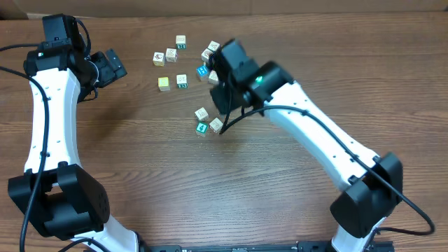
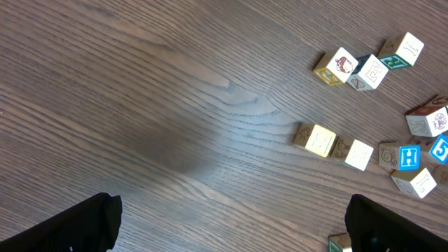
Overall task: Form a circle
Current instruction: 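Open the right gripper and lift it off the '3' block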
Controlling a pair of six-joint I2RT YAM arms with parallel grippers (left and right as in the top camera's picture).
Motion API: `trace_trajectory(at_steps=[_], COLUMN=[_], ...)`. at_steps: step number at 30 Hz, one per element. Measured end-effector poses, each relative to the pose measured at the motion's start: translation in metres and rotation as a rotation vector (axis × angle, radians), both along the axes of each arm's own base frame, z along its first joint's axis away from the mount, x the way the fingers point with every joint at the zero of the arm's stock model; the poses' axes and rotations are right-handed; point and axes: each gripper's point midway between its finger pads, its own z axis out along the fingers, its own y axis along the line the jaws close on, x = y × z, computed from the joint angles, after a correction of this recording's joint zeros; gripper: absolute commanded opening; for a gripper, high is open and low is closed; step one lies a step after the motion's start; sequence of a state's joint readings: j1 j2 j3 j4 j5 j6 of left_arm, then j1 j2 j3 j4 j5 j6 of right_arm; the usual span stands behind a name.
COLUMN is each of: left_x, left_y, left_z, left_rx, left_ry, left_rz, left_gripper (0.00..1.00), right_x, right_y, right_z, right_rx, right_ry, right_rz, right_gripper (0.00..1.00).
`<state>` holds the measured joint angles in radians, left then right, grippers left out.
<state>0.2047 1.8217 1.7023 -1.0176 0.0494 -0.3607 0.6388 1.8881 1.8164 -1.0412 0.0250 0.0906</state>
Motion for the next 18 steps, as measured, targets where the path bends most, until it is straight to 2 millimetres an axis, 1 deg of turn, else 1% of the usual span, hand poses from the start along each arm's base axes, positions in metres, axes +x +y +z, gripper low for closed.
trace_trajectory(at_steps=[2,4,8,10,12,14,16,18], left_x=[0.000,0.000,0.000,0.000,0.000,0.000,0.000,0.000], left_y=[0.000,0.000,0.000,0.000,0.000,0.000,0.000,0.000], left_z=[0.000,0.000,0.000,0.000,0.000,0.000,0.000,0.000], left_rx=[0.000,0.000,0.000,0.000,0.000,0.000,0.000,0.000], left_ry=[0.000,0.000,0.000,0.000,0.000,0.000,0.000,0.000], left_rz=[0.000,0.000,0.000,0.000,0.000,0.000,0.000,0.000], left_gripper=[1.00,1.00,0.99,1.00,1.00,1.00,1.00,1.00], right_x=[0.010,0.017,0.030,0.035,0.038,0.039,0.040,0.042], right_y=[-0.006,-0.017,-0.041,-0.050,-0.053,-0.051,-0.048,-0.046], right_z=[0.018,0.025,0.022,0.020,0.016,0.008,-0.005,-0.026], right_rx=[0.041,0.066,0.080,0.085,0.087,0.085,0.078,0.058], right_ry=[-0.026,-0.030,-0.004,0.004,0.016,0.036,0.065,0.108], right_rz=[-0.058,-0.118,-0.222,-0.253,-0.276,-0.287,-0.294,-0.308], right_gripper=[0.04,0.04,0.04,0.04,0.04,0.04,0.04,0.04])
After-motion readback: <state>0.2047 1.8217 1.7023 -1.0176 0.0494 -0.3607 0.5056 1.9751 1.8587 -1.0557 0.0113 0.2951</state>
